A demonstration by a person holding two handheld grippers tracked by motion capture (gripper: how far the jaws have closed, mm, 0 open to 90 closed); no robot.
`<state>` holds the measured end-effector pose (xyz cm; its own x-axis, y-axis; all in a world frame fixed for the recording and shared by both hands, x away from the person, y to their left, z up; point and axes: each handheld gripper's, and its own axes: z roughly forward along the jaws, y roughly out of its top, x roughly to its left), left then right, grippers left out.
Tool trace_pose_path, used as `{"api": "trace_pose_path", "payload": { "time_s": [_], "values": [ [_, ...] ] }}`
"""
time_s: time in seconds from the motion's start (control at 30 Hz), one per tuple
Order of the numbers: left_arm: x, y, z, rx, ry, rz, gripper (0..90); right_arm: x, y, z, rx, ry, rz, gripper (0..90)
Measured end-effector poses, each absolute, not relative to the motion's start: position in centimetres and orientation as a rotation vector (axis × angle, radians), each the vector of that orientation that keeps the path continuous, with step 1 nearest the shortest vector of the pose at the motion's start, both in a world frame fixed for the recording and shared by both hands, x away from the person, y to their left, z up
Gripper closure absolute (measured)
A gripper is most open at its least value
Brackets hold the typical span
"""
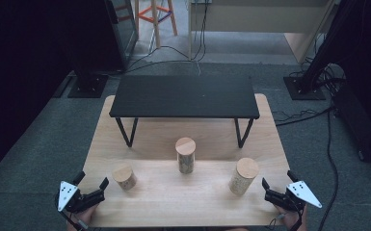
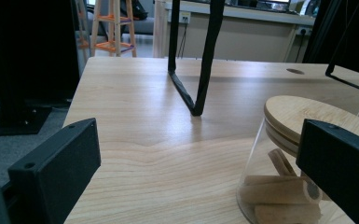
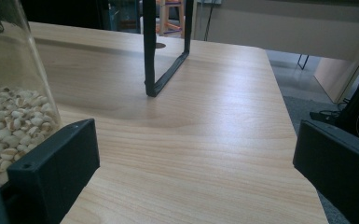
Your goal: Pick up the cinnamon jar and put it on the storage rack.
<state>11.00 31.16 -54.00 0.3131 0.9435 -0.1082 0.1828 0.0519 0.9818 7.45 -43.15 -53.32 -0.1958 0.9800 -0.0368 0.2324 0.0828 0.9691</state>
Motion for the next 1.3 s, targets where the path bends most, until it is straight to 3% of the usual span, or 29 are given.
{"api": "trace_pose_path", "payload": {
  "time_s": [1.3],
  "values": [
    [10.0, 29.2, -54.0, 1.426, 1.064, 0.837, 0.0, 7.3, -43.2, -53.3, 1.237, 1.567, 1.178, 0.2]
  ]
}}
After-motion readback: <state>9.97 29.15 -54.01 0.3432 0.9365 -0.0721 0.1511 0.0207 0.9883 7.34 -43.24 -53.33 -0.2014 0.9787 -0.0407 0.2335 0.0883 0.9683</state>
